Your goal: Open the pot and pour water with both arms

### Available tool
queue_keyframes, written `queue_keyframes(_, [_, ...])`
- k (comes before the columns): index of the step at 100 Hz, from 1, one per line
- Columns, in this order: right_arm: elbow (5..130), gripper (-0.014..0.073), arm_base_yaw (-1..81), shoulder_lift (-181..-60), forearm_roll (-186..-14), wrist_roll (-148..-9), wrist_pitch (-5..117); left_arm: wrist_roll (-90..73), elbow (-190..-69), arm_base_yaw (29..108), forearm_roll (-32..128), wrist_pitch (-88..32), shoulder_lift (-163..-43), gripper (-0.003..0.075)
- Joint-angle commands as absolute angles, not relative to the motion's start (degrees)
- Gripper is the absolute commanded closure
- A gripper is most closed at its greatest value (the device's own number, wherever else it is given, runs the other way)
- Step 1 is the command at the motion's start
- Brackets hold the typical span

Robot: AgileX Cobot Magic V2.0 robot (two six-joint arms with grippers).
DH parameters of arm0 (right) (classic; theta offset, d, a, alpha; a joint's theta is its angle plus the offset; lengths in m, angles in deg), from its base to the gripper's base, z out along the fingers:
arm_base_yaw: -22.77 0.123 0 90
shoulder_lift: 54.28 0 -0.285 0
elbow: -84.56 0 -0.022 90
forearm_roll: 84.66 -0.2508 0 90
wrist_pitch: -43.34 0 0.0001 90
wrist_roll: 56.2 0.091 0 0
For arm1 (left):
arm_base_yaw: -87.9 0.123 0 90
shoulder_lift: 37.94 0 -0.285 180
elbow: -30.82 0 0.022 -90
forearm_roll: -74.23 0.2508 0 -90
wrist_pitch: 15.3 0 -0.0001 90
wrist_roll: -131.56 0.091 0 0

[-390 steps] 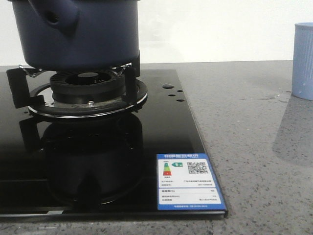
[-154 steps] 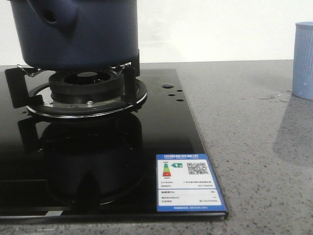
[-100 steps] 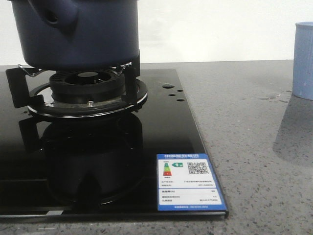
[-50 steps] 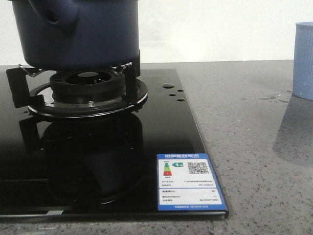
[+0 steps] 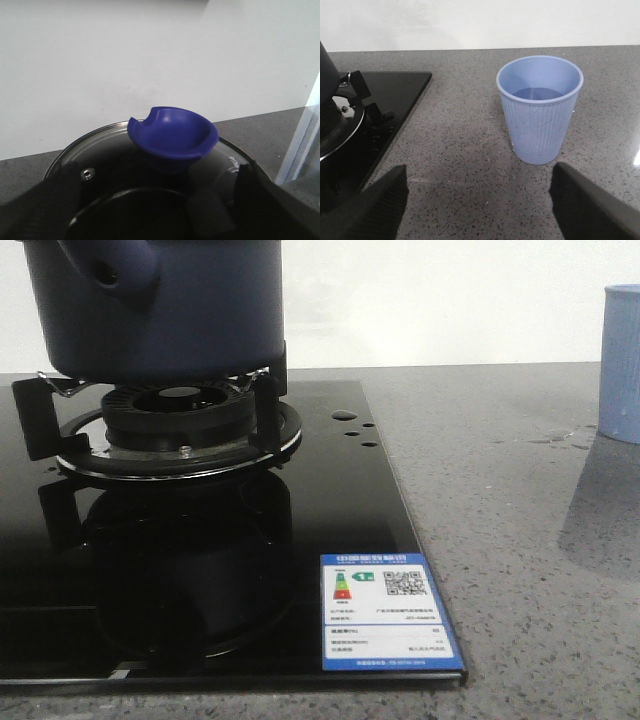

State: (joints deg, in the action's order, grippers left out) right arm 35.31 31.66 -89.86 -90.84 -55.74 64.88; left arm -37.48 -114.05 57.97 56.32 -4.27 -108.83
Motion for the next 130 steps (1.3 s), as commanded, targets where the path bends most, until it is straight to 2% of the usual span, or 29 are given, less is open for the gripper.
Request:
queue_keyframes(1, [37.4,0.0060,31.7,-90.5,-90.4,-56.2,60.1,-37.5,-118.0,57.5,56.1,0.7,-110.8,0.0145])
queue_keyframes(37, [37.4,0.0060,31.7,-90.5,-90.7,-56.2,60.1,-37.5,-124.0,57.2,57.3,3.5,-119.9,0.0145])
queue_keyframes(65, [37.4,0.0060,31.7,-90.5,-90.7,-56.2,60.1,-37.5,-126.3,57.2,58.5,3.9,-121.5,0.0155])
queue_keyframes(94, [37.4,0.0060,31.7,-90.5,-90.7,-56.2,60.1,-37.5,-126.3,57.2,60.0,3.4,-121.5,0.0271])
queue_keyframes(110, [37.4,0.0060,31.7,-90.5,-90.7,-56.2,60.1,-37.5,-126.3,57.2,60.0,2.9,-121.5,0.0265])
queue_keyframes(125, [37.4,0.0060,31.7,-90.5,-90.7,-56.2,60.1,-37.5,-126.3,57.2,60.0,1.9,-121.5,0.0172])
queue_keyframes(130, [37.4,0.0060,31.7,-90.5,-90.7,-56.2,60.1,-37.5,-126.3,57.2,60.0,1.5,-121.5,0.0163])
